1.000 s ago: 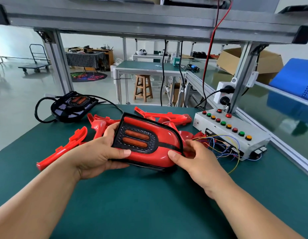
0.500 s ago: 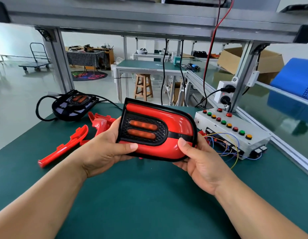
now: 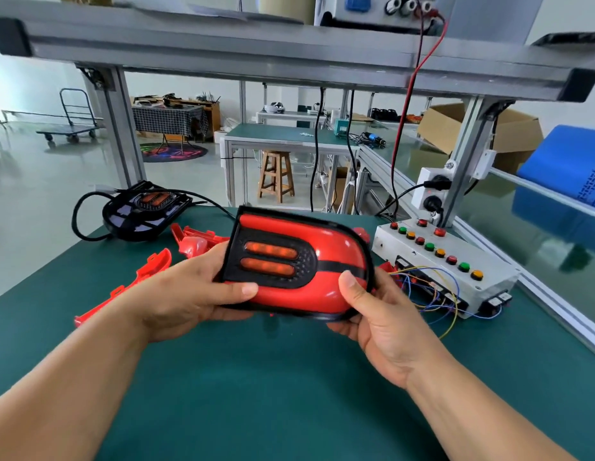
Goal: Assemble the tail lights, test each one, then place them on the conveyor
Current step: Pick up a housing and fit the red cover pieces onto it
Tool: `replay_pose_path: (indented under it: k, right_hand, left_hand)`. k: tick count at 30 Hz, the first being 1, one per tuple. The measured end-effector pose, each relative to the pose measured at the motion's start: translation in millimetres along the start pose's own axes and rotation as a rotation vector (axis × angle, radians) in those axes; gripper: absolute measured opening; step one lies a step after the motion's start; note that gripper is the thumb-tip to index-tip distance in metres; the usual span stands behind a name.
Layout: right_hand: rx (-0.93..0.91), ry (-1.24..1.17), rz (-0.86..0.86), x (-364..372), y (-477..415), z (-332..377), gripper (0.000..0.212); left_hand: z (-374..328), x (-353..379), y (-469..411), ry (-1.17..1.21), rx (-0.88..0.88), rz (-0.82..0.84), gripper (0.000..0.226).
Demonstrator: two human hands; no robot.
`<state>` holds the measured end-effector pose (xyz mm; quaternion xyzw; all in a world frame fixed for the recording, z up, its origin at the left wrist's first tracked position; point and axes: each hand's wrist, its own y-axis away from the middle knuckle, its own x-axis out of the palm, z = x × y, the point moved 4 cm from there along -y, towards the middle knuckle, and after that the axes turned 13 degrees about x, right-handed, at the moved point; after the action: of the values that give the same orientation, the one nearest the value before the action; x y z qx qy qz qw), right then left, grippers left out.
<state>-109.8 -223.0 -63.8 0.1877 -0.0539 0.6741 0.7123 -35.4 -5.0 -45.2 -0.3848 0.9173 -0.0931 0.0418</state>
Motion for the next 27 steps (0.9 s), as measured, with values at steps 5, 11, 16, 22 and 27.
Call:
replay_pose_path:
  k: [5, 11, 16, 22, 27]
  right_hand:
    - [0.240, 0.209, 0.134, 11.2, 12.0, -16.7, 0.062]
    - [0.337, 0.578, 0.081, -0.1, 15.6, -9.2, 0.058]
    - [0.368, 0.784, 0.037, -11.8, 20.6, 4.3, 0.062]
    - [0.010, 1.095, -0.337, -18.9, 21.3, 45.7, 0.040]
    - [-0.157, 1.655, -0.529, -4.3, -17.3, 78.7, 0.023]
  left_hand:
    - [0.8, -40.6, 26.5, -0.098, -0.269, 0.307, 0.096]
    - [3.6, -36.4, 28.2, -0.120, -0.373, 0.388, 0.081]
    - [2.6, -20.8, 22.1, -0.193, -0.345, 0.346, 0.081]
    - [1.3, -12.2, 19.5, -0.190, -0.344, 0.324, 0.088]
    - [-20.7, -33.1, 23.7, -0.266, -0.287, 0.121, 0.088]
